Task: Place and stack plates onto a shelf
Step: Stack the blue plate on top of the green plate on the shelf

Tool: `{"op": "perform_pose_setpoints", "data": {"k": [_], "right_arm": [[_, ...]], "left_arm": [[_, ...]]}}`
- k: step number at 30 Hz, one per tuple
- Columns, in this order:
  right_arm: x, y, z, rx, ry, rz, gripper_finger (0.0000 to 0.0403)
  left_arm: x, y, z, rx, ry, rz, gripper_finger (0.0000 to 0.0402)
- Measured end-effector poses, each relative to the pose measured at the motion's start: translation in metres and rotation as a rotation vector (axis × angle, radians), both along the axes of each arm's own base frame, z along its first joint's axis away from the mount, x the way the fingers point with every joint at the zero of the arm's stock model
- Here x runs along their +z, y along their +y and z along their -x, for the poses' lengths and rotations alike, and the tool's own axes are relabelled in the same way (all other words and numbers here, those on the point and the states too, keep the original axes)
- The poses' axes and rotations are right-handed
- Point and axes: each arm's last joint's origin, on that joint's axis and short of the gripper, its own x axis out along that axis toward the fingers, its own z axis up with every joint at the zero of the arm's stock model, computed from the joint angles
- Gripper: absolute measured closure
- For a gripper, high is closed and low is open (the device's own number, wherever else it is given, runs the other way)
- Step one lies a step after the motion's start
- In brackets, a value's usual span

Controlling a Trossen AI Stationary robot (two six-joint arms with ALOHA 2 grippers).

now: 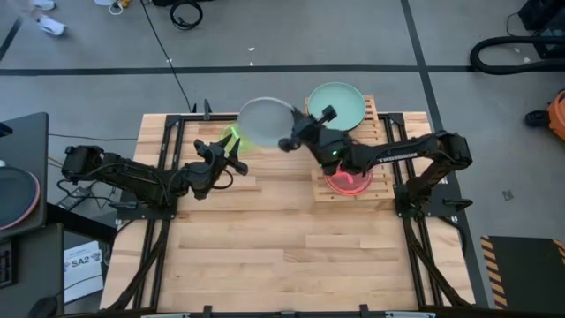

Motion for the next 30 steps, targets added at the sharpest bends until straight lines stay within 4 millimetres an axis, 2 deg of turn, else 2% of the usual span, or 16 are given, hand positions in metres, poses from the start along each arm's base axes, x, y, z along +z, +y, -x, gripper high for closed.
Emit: {"op": "perform_pose_setpoints", "data": {"k": [11, 16, 22, 30], "right_arm": [[0.068, -0.027, 0.061, -0.071, -0.207, 0.025, 0.0387], [0.089, -0.042, 0.095, -0.137, -0.272, 0.012, 0.0387], [0.095, -0.066, 0.14, -0.183, -0.404, -0.139, 0.0387], [0.077, -0.101, 0.187, -0.057, -0.55, -0.533, 0.0387]], "left_arm": [[-0.001, 0.0, 0.0, 0.0, 0.013, -0.001, 0.0257], [-0.001, 0.0, 0.0, -0.001, 0.013, 0.0, 0.0257], [-0.001, 0.0, 0.0, -0.001, 0.013, 0.0, 0.0257], [-0.001, 0.0, 0.0, 0.0, 0.014, -0.001, 0.0257]]}}
